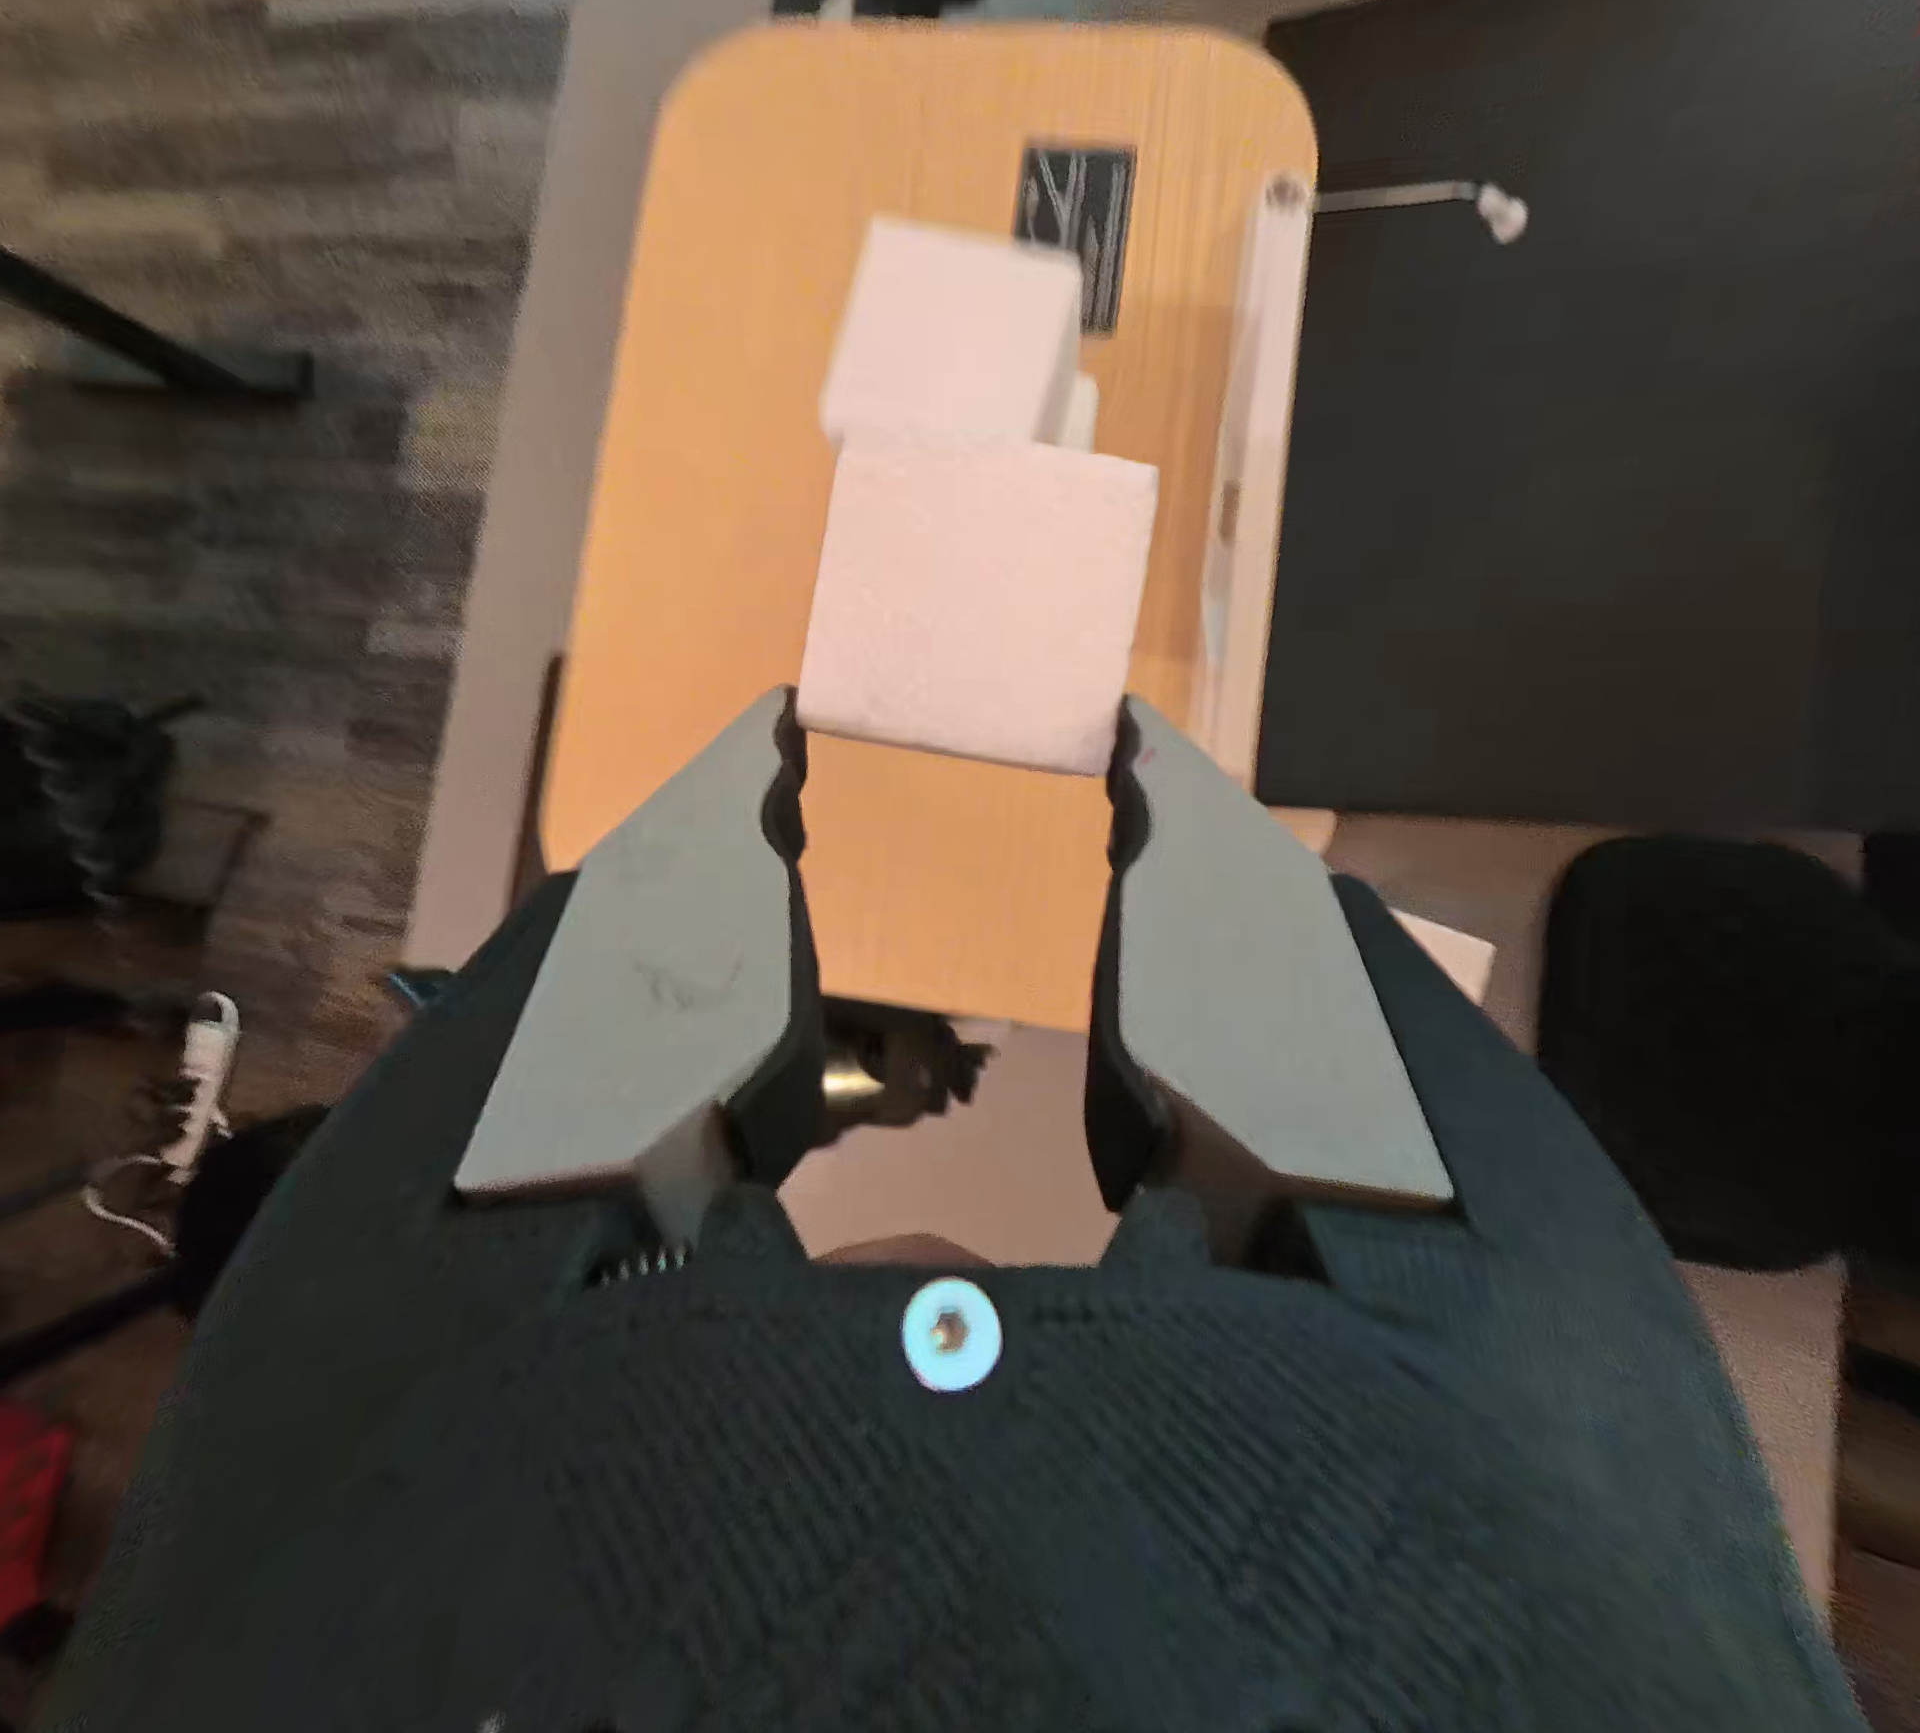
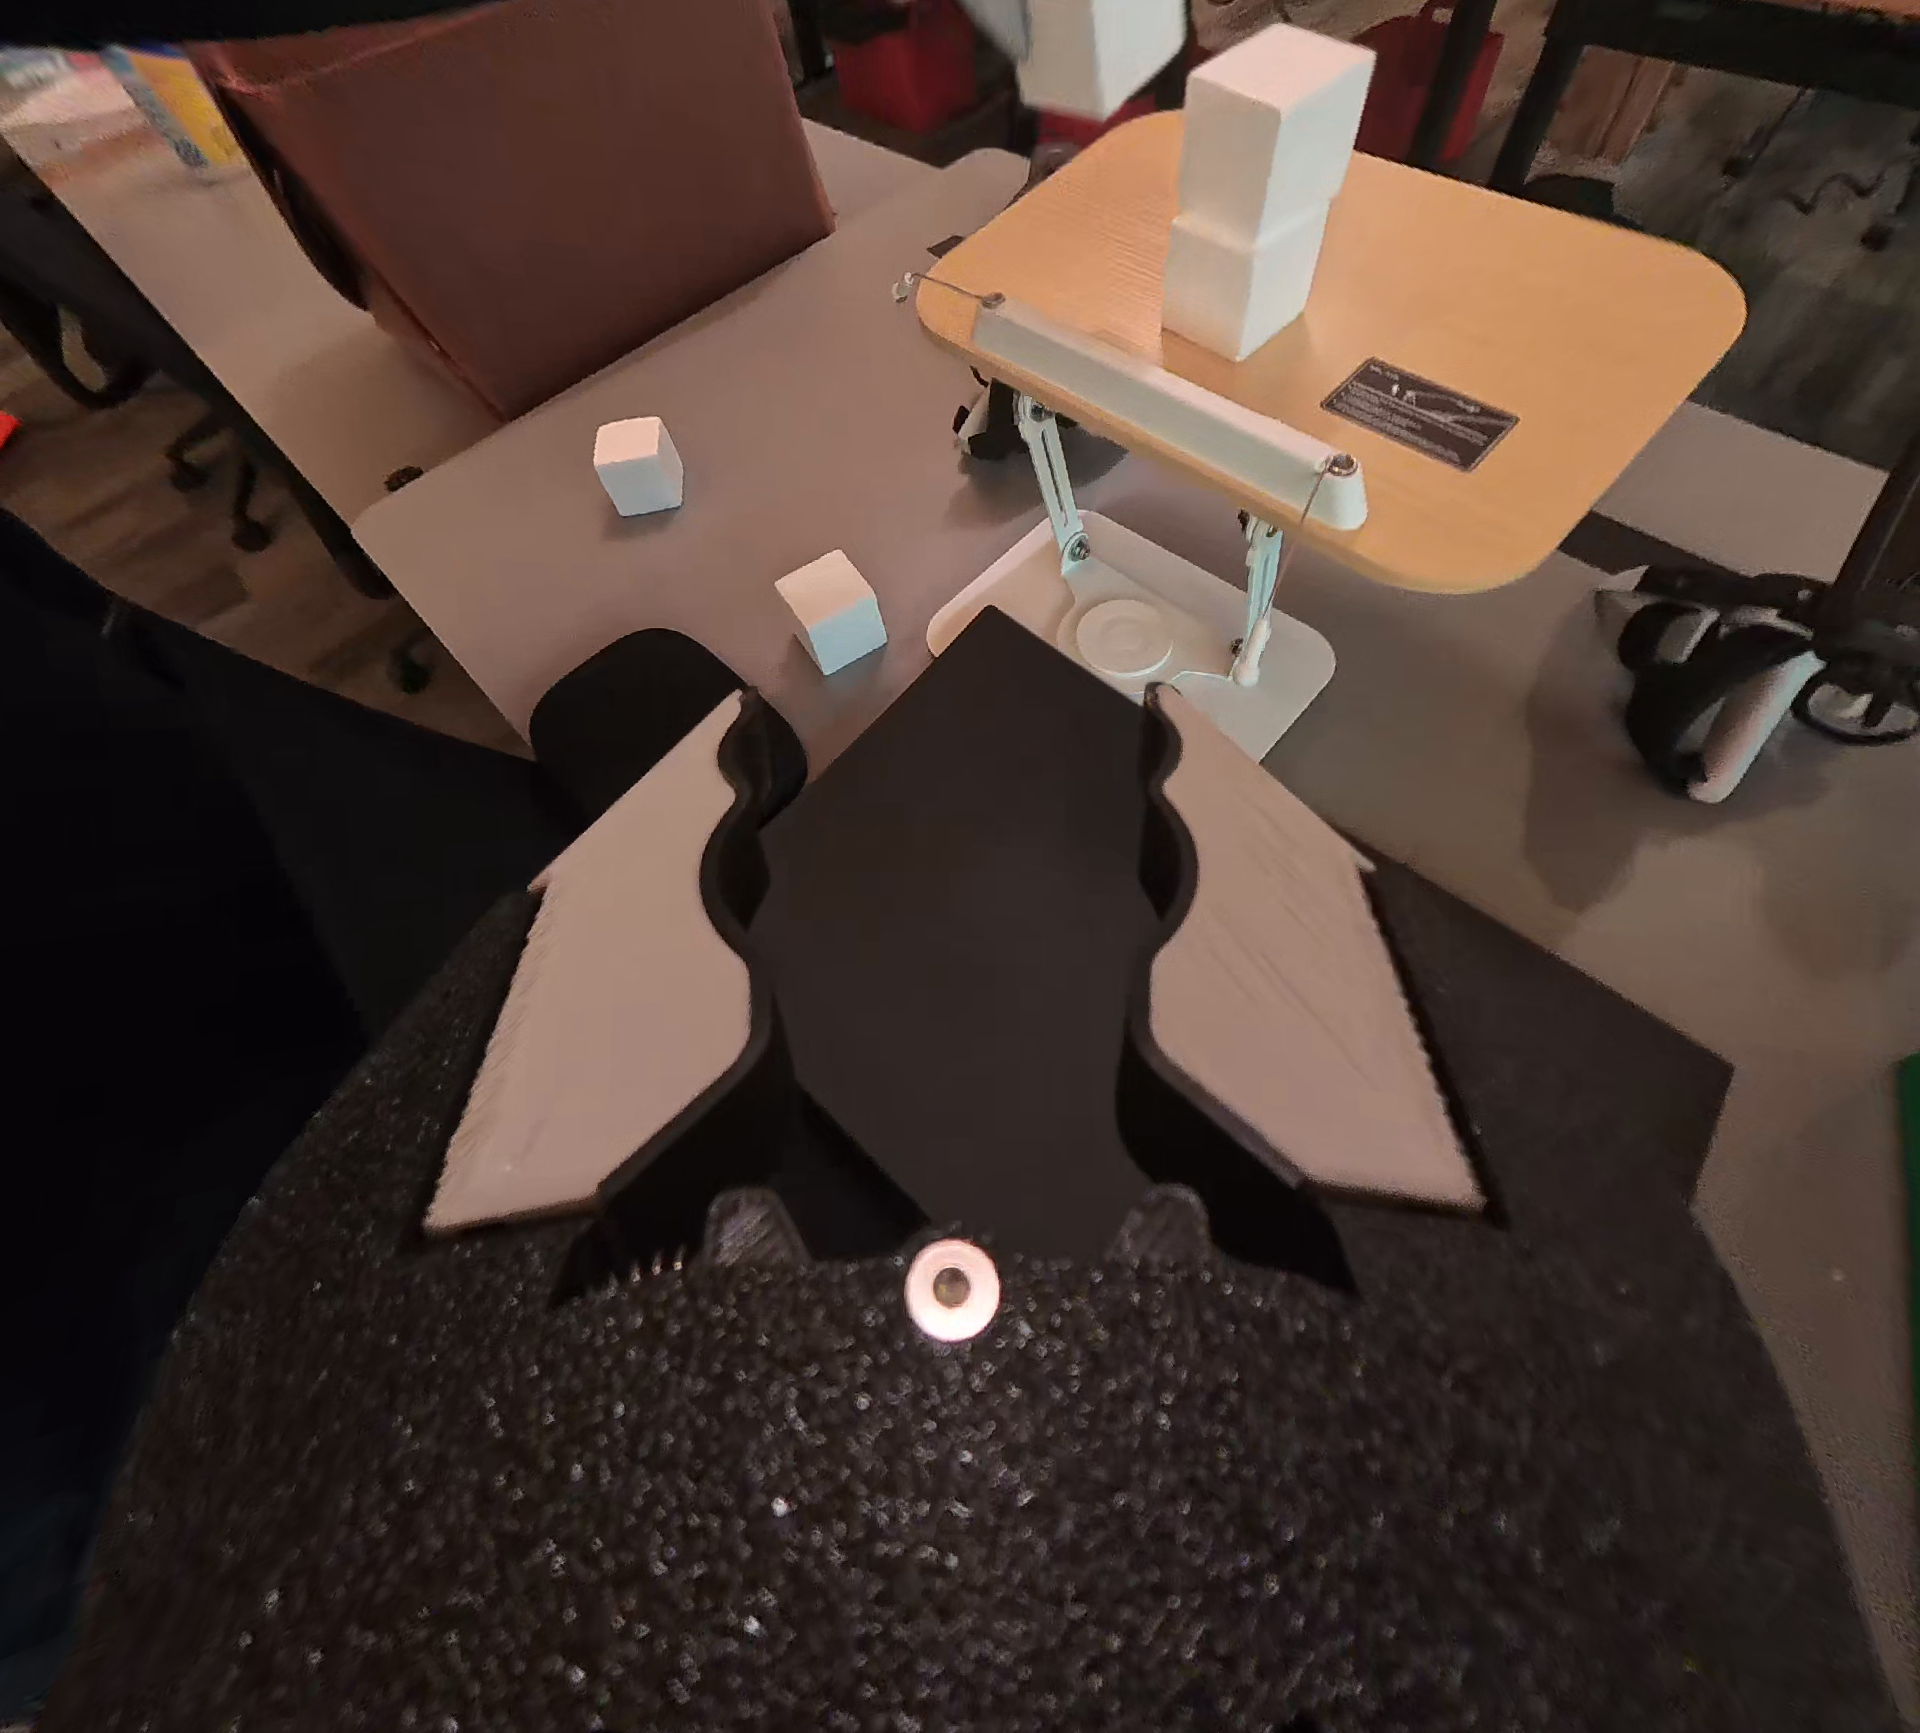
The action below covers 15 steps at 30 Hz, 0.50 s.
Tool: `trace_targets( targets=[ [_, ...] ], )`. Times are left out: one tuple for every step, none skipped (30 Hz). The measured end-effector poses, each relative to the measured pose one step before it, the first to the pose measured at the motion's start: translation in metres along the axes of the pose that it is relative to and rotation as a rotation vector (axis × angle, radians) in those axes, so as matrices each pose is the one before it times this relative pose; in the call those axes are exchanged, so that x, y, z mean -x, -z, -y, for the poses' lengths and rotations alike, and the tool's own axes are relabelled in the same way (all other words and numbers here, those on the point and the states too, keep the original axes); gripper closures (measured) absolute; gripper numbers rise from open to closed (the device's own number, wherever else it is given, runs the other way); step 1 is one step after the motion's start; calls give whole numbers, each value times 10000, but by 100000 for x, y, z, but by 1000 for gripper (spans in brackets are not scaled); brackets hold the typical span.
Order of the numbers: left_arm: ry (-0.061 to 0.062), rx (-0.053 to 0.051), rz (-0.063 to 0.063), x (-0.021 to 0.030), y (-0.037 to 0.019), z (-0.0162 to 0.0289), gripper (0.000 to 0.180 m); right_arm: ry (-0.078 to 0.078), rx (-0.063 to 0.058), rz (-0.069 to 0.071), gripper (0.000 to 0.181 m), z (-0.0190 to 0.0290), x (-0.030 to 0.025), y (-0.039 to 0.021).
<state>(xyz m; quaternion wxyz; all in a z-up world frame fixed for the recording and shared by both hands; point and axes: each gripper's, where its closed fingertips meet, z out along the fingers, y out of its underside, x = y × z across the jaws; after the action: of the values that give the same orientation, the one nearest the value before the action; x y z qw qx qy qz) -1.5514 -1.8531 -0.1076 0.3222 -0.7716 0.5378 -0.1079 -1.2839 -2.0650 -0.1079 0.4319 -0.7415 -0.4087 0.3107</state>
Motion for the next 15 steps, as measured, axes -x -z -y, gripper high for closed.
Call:
trace_targets(
  targets=[
    [-248,-122,16,464,-37,1649,124,-154,-65,-10,110,-282,-9,59],
    [-138,-101,-122,285,-222,1460,124,-106,-54,-14,110,-195,-28,39],
    [-53,-84,-127,253,-366,1203,124,-47,-57,-31,110,-108,-31,59],
    [-13,-33,-150,190,-458,914,124,-11,-50,-25,110,-59,10,86],
    [-27,44,-193,47,-521,629,124,5,-28,-23,110,-64,14,118],
    [-78,144,-92,114,-504,328,124,17,-17,-39,111,-63,-14,184],
    [-129,241,-43,97,-469,65,123,18,7,-37,110,-104,-27,225],
    [-135,210,-101,-70,-419,-2,123,12,22,-42,110,-129,-63,277],
    [-108,142,-81,-76,-347,21,124,-2,3,-69,111,-108,-144,316],
    [-83,118,-41,-34,-299,-10,124,-24,-25,-65,111,-66,-160,348],
    [-68,99,-34,-17,-263,-55,123,-42,-52,-50,110,-16,-152,357],
    [-35,66,-89,-111,-250,-43,123,-42,-70,-56,111,26,-164,337],
    [3,45,-178,-262,-220,-58,124,-29,-70,-54,111,50,-151,308],
    [9,94,-79,-125,-181,-171,123,-14,-49,-48,111,53,-144,253],
    [8,27,4,13,-81,-91,123,4,-13,-62,111,30,-156,213]
  ],
)
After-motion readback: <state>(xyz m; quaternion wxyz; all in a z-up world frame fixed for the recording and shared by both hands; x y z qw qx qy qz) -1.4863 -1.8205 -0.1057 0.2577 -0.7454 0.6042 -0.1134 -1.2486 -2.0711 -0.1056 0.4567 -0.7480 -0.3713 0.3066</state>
